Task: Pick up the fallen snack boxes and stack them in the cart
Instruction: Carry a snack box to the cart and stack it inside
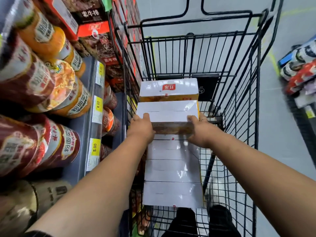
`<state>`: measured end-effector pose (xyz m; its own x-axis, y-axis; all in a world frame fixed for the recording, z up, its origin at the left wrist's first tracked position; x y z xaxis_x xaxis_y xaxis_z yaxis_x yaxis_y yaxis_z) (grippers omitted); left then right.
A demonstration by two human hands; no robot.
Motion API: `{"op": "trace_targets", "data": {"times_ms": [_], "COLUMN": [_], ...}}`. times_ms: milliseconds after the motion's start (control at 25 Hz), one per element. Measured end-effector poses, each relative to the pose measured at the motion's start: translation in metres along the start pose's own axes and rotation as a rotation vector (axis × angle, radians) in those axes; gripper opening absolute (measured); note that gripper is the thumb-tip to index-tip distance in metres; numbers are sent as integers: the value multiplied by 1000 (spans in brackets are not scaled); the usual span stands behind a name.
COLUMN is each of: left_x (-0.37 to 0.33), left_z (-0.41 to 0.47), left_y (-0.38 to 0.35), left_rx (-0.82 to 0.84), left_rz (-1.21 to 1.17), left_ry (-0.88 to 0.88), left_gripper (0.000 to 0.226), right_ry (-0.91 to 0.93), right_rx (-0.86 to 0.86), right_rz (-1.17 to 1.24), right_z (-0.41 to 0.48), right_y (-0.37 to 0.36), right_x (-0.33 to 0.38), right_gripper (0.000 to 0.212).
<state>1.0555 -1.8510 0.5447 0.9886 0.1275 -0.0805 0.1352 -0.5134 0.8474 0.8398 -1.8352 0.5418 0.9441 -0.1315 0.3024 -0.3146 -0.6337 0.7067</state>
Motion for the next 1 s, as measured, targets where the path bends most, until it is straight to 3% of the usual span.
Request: {"op": "trace_targets", "data": {"times_ms": [160, 520, 1000], "left_x": [-28, -170, -361], "left_z": [-25, -153, -415], "left_y": [24, 87, 68], "left_rx": [-116, -398, -485], "left_rz": [13, -48, -44], "left_ry": [-204, -679, -1153], "left_gripper": [82, 100, 102], "right_ry": [-18, -94, -235], "right_rx": [-69, -503, -879], "right_rz": [24, 48, 83], "right_z": [-31, -187, -488], "right_y": [15, 92, 100], "right_x": [-5, -73, -235], "right_gripper": [92, 106, 117]}}
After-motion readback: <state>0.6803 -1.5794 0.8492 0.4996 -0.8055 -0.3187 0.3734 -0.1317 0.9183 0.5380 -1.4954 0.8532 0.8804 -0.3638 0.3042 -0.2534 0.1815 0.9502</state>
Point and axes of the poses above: each hand's wrist, its own z-axis towards the middle knuckle, its own y-axis out of the back of the hand, x = y × z, the point moved 5 cm from there along z, towards the middle knuckle, and after that the axes turned 3 degrees about -y, right-handed, at the moved point
